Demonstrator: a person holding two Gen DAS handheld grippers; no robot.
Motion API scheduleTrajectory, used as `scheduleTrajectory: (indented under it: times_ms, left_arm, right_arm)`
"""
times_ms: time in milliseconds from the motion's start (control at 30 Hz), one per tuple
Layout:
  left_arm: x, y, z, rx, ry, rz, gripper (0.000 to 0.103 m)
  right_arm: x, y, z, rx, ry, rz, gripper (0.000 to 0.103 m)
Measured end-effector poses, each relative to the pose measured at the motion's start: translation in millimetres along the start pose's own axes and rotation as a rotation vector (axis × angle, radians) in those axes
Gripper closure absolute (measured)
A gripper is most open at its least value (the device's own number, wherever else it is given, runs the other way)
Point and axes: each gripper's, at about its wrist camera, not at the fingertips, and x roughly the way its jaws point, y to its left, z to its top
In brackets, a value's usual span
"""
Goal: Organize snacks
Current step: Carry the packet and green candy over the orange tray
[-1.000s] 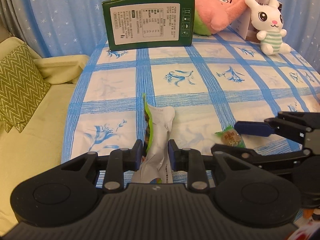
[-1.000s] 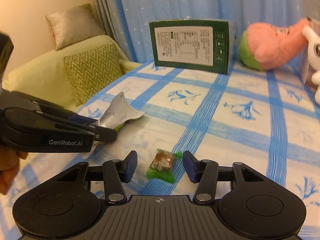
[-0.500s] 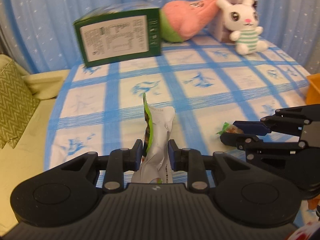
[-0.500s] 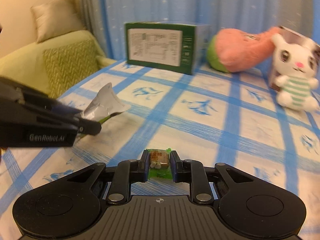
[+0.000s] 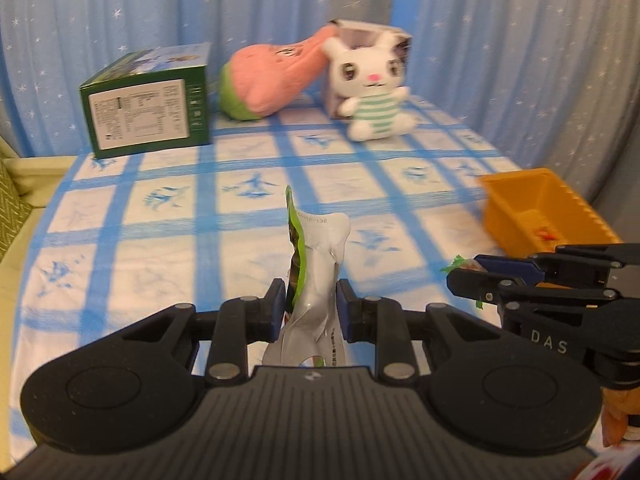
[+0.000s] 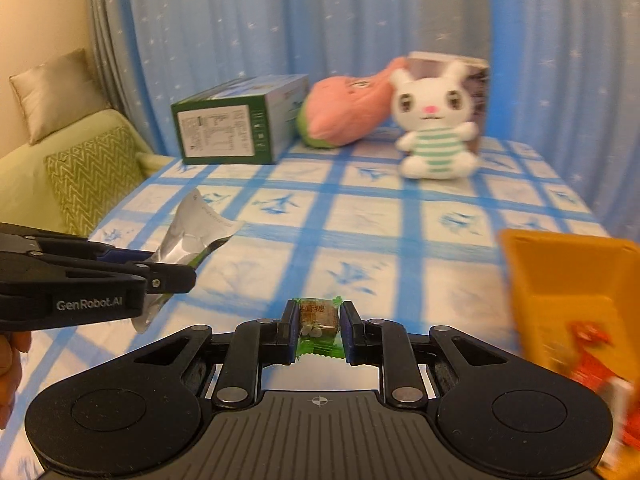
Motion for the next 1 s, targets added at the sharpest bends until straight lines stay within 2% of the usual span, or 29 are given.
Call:
scheduleTrajectory:
  times_ms: [467,700,1000]
  left_arm:
    - [-86,-112,-48,-0.091,-0.02,-0.126,0.079]
    - [-107,-155,-47,-0.061,-0.03,-0.171,0.079]
    - [-102,-191,-38,-0.017,-0.022,-0.185,0.079]
  right_arm:
    - [-142,-54,-54,0.097,-0.03,-0.136,0.081]
    - [-178,-80,-70,0.124,-0.011,-0.194,0.081]
    - [-205,-112,-77,0.177,-0.028,-0.236,0.081]
